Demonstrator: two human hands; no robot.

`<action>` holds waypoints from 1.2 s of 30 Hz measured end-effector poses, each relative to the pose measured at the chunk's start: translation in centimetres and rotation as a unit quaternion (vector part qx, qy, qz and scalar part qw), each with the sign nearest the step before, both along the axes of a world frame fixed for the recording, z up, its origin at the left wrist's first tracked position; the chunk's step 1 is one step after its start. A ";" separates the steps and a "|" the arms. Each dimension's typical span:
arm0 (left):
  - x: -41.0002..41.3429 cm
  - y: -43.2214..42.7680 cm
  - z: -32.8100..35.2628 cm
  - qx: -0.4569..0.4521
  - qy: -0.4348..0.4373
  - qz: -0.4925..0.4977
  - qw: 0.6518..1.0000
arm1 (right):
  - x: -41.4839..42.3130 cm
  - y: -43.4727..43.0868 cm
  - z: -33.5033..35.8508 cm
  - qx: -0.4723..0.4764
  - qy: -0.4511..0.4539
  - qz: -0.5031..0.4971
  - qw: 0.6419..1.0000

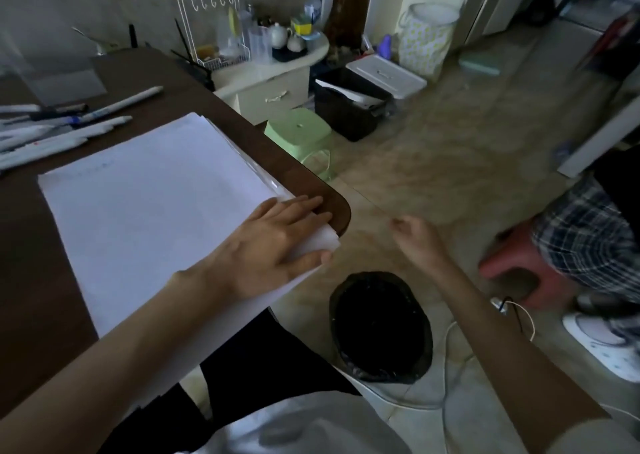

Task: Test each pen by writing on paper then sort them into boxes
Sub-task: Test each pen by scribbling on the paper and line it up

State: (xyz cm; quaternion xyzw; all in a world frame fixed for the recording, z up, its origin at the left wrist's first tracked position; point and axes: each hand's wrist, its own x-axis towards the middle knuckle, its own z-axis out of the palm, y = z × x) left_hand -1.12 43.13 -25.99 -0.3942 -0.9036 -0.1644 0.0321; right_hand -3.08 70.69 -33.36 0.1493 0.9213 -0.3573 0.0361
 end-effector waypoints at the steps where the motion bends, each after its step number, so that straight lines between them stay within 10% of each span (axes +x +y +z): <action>1: 0.0 -0.1 0.2 0.007 -0.006 0.001 1.000 | -0.3 -1.0 2.2 -0.023 0.049 0.005 0.999; 6: -0.2 -3.3 2.5 0.041 -0.037 0.058 0.997 | -1.9 -8.0 11.2 -0.123 0.206 0.174 0.955; 17: 4.3 -19.4 2.2 0.022 -0.020 0.351 0.936 | -7.7 -28.7 12.0 -0.041 0.159 0.496 0.853; 36: 4.6 -21.1 0.4 0.007 -0.024 0.397 0.918 | -10.3 -47.2 10.0 0.185 0.339 0.575 0.722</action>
